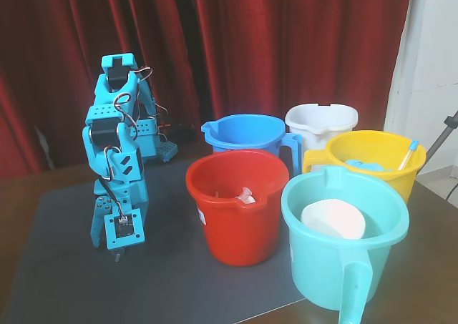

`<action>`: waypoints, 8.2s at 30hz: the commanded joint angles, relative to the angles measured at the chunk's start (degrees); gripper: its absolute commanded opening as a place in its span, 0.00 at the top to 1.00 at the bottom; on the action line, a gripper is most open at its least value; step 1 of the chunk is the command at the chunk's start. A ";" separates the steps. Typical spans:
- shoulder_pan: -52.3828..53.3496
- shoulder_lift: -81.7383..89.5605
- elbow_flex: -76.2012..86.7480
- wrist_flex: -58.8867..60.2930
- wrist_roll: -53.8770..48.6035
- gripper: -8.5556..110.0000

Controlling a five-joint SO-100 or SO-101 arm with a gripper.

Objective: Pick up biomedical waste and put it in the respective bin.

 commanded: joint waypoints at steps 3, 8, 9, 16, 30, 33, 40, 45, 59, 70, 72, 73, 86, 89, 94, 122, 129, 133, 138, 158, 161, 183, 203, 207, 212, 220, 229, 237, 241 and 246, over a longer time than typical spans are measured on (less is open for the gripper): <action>-0.53 -0.35 -1.23 -0.35 1.23 0.69; -0.53 -0.35 -0.62 -0.26 3.52 0.69; -0.53 -0.35 -0.62 -0.26 3.96 0.70; -0.53 -0.26 -0.62 -0.53 3.43 0.92; -0.53 0.00 -1.58 -0.53 3.78 0.93; -0.53 0.79 -4.04 -0.09 3.78 0.93; -0.53 5.10 -11.95 8.79 3.78 0.93; -0.62 6.42 -20.39 20.13 3.87 0.93; -7.03 5.98 -44.21 41.57 9.93 0.93; -20.83 5.54 -57.13 44.82 20.13 0.93; -23.38 5.54 -57.92 44.56 20.92 0.93; -24.43 5.54 -58.27 44.56 21.27 0.93; -34.28 0.62 -60.73 34.19 32.87 0.93; -33.84 -1.32 -60.73 28.30 32.87 0.93; -33.84 -1.93 -60.73 20.92 32.87 0.93; -28.83 -20.74 -90.44 12.83 32.78 0.93; -28.74 -21.45 -91.23 11.25 32.78 0.93; -28.74 -21.62 -91.23 10.20 32.78 0.93; -25.84 -21.45 -91.23 8.00 32.34 0.93; -25.93 -21.97 -90.62 8.79 27.33 0.82; -26.02 -22.06 -90.62 8.88 27.60 0.82; -16.79 21.88 -89.12 49.22 -0.79 0.93; -8.44 98.09 17.67 30.23 -44.91 0.93; -6.33 113.55 39.99 17.14 -67.59 0.93; -3.52 124.01 56.16 13.10 -70.66 0.93; -3.96 121.55 70.14 12.48 -66.27 0.93; -4.13 121.55 83.32 7.73 -66.53 0.93; -3.25 121.55 83.14 13.71 -66.18 0.93; -3.25 121.55 83.14 13.71 -66.09 0.93; -3.25 121.55 83.14 13.62 -66.09 0.93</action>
